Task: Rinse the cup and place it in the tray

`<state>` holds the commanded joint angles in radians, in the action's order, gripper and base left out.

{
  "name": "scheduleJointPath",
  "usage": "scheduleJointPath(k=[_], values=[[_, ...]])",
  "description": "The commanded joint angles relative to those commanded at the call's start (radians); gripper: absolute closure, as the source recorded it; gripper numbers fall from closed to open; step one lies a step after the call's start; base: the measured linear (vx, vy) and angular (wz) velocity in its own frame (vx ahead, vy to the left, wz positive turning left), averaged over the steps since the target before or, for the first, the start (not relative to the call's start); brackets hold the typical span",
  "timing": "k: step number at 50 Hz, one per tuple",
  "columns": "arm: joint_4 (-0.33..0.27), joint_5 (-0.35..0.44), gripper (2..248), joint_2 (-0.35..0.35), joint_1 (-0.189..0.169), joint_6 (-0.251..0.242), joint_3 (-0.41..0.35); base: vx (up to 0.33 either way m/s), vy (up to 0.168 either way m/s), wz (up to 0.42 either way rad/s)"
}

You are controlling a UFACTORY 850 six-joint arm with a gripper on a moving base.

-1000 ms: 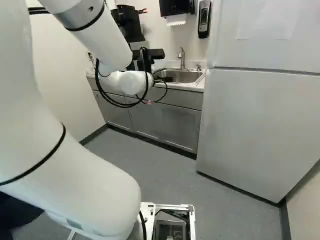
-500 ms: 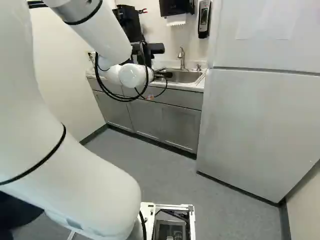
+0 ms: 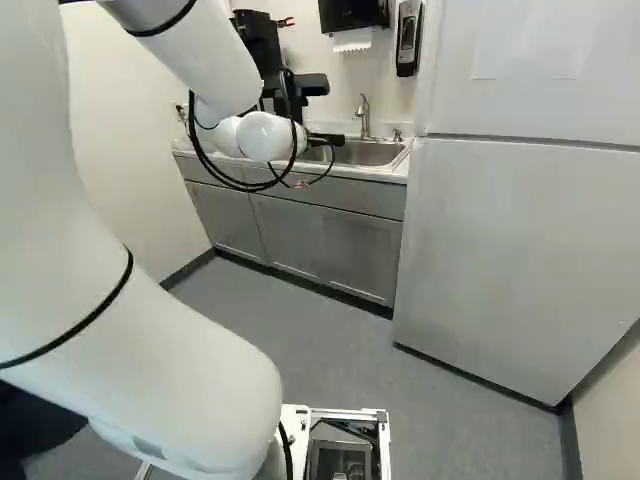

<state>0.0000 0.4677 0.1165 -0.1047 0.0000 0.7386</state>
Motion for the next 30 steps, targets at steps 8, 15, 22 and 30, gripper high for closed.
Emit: scheduleJointPath(k=[8, 15, 22, 30], values=[[0.000, -0.016, 3, -0.002, 0.001, 0.000, 0.019, 0.000, 0.000, 0.000], [0.000, -0.030, 3, -0.004, 0.001, 0.000, 0.036, 0.000, 0.000, 0.000], [0.000, -0.044, 3, -0.006, 0.002, 0.000, 0.053, 0.000, 0.000, 0.000], [0.000, -0.061, 3, -0.007, 0.003, 0.000, 0.071, 0.000, 0.000, 0.000]])
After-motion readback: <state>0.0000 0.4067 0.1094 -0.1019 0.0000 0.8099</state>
